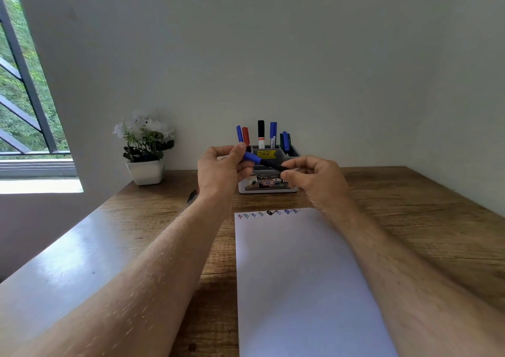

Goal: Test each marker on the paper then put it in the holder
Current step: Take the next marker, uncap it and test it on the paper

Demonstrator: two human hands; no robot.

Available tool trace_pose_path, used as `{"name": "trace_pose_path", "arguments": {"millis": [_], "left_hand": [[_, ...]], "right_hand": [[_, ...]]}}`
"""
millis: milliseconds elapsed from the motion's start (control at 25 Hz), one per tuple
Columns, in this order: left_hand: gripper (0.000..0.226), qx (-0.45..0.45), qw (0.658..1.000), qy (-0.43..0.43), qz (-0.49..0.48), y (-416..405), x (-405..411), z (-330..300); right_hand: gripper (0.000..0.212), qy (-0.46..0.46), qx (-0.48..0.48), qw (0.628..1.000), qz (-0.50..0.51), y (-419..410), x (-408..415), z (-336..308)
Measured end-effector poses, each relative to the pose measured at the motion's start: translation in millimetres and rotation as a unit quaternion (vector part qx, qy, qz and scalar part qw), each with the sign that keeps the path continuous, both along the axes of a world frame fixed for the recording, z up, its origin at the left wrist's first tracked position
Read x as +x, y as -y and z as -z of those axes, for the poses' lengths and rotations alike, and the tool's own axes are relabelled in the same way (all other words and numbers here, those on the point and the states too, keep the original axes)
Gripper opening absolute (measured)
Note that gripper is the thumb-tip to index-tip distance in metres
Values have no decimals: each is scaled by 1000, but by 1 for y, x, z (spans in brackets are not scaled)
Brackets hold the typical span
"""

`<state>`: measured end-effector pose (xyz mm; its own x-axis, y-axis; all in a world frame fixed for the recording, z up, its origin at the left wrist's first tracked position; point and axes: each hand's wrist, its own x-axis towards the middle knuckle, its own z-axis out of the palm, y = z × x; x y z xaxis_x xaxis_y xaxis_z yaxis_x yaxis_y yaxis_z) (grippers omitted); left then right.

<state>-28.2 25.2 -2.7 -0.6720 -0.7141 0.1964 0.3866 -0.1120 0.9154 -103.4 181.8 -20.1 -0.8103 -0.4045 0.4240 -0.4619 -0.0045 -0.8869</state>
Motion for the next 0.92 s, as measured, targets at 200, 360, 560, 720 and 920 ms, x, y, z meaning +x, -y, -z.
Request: {"name": "trace_pose_path", "arguments": {"millis": [200,360,560,720,920], "left_hand": [[21,14,1000,-1,6,-1,1,1],[13,25,1000,-10,1,-6,2,2],[8,33,999,-32,-5,-14,1,-1],[8,35,999,-37,-2,-15,0,-2],[7,30,999,-42,7,-14,-1,-2]], "right_hand": [[8,-44,9,999,25,-2,6,-3],[6,-49,10,998,40,0,5,0],[21,-23,5,998,64,0,3,2],[24,34,-9,998,45,4,3,2],[28,79,-16,997,20,1,9,-4]]}}
